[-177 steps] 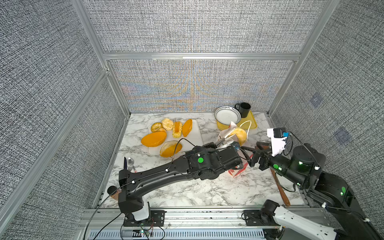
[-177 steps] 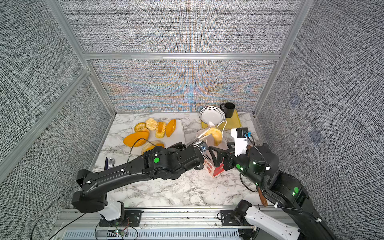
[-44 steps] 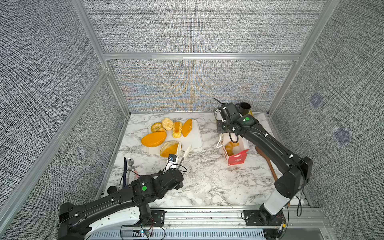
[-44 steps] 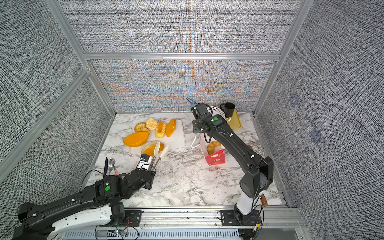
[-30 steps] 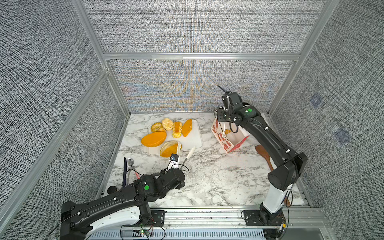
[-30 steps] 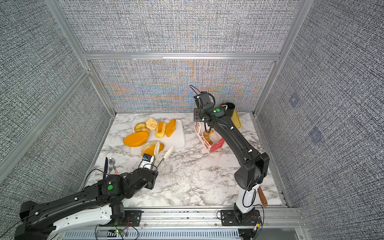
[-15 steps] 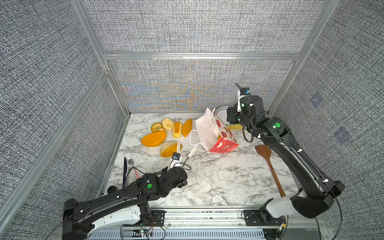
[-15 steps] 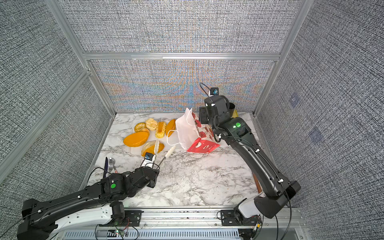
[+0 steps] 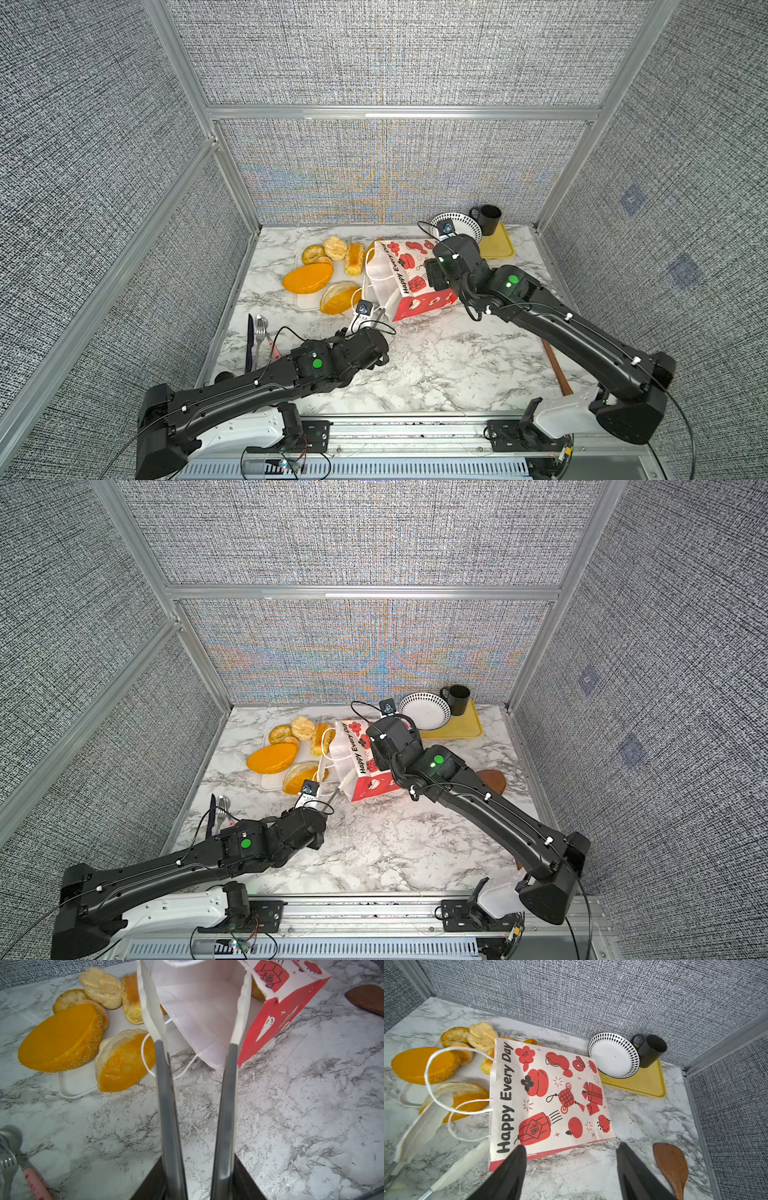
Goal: Pack bread into a paper bag
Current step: Pick up the paper bag from the center of the board.
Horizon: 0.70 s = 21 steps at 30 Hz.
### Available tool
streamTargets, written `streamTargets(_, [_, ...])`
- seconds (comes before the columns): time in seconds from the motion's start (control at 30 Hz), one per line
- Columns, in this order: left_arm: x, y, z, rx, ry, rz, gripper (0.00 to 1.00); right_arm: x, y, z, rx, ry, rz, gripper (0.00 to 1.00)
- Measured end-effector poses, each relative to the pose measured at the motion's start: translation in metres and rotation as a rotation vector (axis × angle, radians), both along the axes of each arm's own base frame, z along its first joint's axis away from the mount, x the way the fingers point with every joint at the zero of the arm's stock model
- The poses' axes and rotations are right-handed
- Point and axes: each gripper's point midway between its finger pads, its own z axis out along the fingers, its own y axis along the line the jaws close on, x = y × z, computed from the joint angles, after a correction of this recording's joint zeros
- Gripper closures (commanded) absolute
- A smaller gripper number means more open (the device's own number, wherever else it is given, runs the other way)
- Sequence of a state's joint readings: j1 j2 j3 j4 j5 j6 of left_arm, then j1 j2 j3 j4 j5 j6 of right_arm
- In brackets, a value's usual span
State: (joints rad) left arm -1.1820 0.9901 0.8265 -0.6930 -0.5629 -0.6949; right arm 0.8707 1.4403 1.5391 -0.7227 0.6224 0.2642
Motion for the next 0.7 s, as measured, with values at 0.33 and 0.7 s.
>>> streamTargets(0.33, [-0.012,0.034,-0.008,-0.010,0.011,0.045,0.57,-0.003,0.023,-0.020,-0.048,0.033,0.050,0.29])
streamTargets(0.7, [-0.022,0.079,-0.002,-0.044,0.001,0.146,0.61,-0.011,0.060,-0.063,-0.142,0.082,0.113,0.29])
